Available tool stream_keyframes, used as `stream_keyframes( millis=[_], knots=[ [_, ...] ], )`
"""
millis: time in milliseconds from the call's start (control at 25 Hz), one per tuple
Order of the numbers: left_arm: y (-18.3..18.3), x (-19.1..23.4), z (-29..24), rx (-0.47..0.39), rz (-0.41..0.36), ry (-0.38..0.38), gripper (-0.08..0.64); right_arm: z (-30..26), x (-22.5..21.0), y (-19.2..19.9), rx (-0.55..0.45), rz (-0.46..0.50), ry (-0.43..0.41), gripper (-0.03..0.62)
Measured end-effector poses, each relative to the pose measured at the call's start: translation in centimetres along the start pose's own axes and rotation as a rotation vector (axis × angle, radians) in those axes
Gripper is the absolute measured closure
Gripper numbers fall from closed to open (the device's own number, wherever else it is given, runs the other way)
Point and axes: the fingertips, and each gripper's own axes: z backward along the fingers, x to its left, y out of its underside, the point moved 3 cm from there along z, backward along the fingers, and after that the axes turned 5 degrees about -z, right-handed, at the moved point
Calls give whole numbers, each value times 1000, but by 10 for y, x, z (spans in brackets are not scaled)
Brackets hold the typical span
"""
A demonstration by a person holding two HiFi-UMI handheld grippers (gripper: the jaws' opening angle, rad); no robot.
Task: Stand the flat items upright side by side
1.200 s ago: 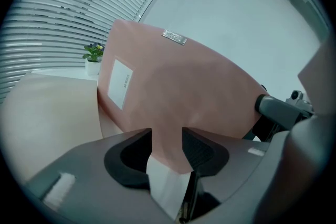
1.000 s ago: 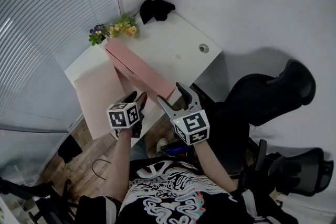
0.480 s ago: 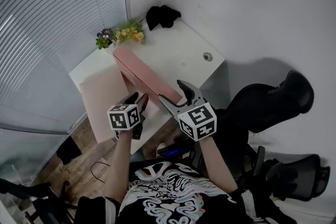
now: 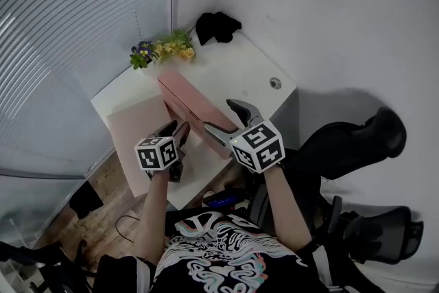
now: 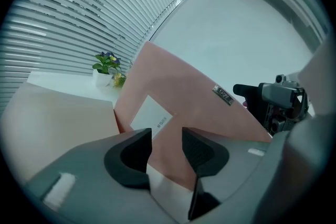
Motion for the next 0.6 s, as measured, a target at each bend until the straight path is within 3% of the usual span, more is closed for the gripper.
stream_keyframes(
  millis=[600],
  knots=[
    [-15,36,-3,-53,99,135,382,-95,10,-35,189,33,-84,222]
  ],
)
